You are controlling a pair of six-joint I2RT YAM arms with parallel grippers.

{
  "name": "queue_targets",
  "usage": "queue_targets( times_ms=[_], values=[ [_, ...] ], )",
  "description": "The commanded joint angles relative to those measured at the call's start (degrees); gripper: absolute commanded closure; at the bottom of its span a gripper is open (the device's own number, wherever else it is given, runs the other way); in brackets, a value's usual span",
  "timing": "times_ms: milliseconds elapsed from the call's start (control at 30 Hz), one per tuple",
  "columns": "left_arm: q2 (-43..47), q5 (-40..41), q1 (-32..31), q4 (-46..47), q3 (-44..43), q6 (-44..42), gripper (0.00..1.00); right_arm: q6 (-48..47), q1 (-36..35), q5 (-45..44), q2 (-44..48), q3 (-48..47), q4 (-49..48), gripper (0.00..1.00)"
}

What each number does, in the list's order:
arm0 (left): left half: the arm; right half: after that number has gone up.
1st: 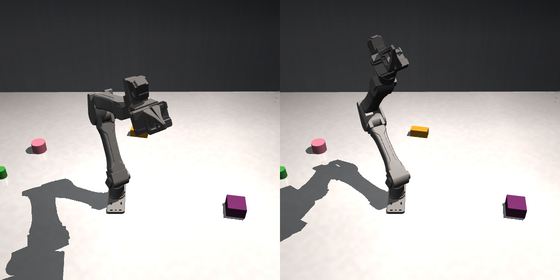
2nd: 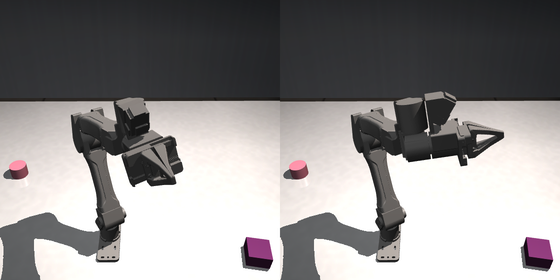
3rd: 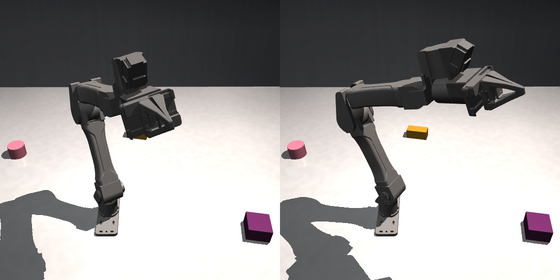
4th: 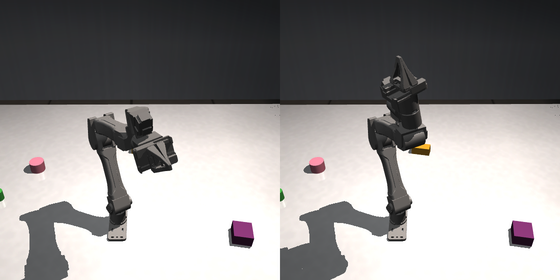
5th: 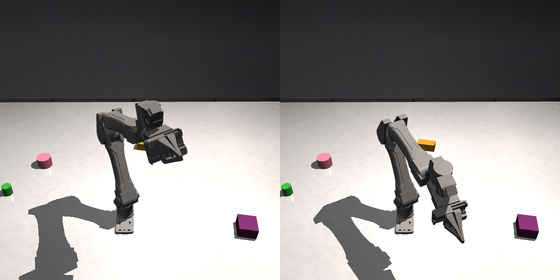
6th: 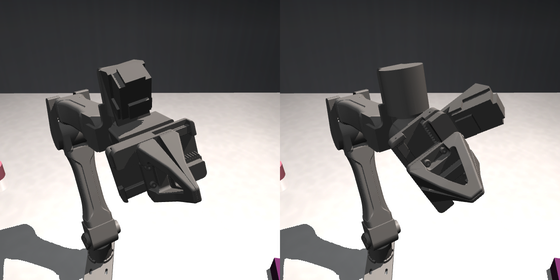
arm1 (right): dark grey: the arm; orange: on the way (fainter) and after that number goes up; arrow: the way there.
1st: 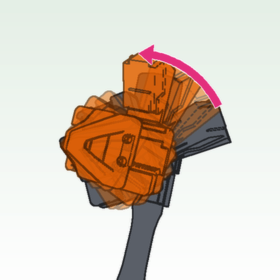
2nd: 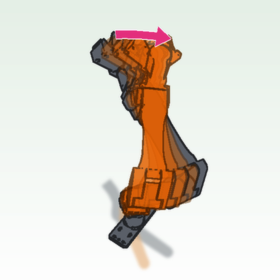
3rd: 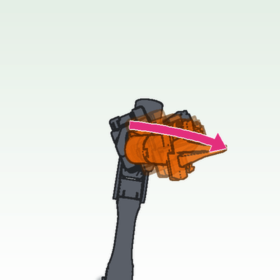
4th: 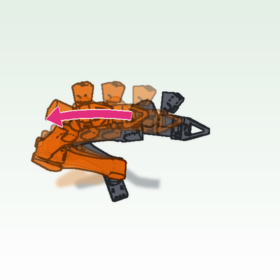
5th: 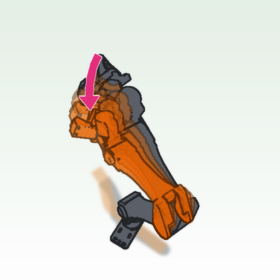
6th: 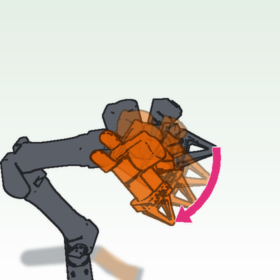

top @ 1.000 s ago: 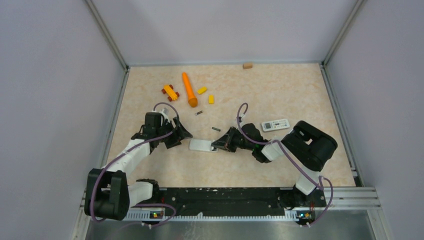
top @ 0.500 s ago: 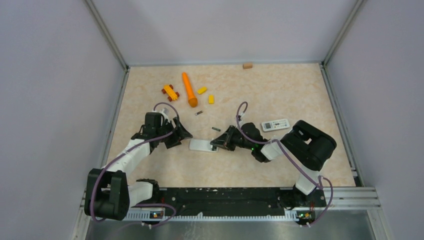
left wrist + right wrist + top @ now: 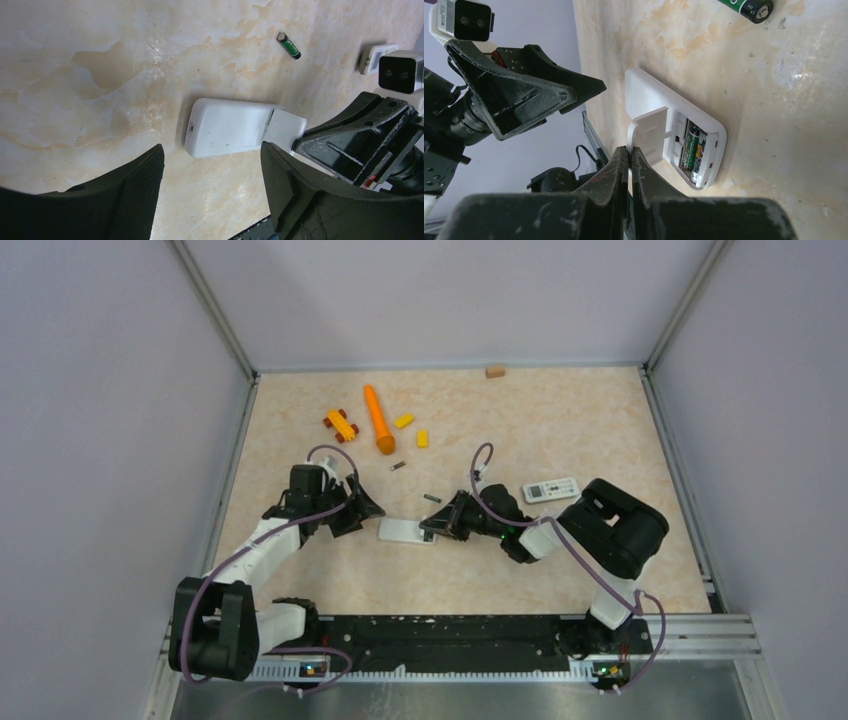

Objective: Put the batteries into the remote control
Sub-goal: Load the battery cover into the remote control.

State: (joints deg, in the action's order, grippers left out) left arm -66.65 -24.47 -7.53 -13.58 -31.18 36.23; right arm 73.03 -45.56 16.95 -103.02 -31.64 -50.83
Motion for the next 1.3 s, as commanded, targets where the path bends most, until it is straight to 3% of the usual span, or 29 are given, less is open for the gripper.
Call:
queue_targets(
  times_ms=[0, 333, 1267],
  values=[
    [-0.13, -0.49, 0.23, 1.19, -1.16, -0.71, 0.27, -1.5, 0.95, -1.14, 1.95, -0.83, 3.36, 1.0],
    [-1.14, -0.97, 0.23, 1.46, -1.07, -0.63, 0.35, -3.15, 2.14, 1.02, 2.16, -1.74, 6.9, 1.0],
    [-4.48, -0.84, 0.23, 1.63, -0.53, -0.37, 0.37, -1.91, 2.23, 5.32, -2.88, -1.33, -1.32, 1.0]
  ],
)
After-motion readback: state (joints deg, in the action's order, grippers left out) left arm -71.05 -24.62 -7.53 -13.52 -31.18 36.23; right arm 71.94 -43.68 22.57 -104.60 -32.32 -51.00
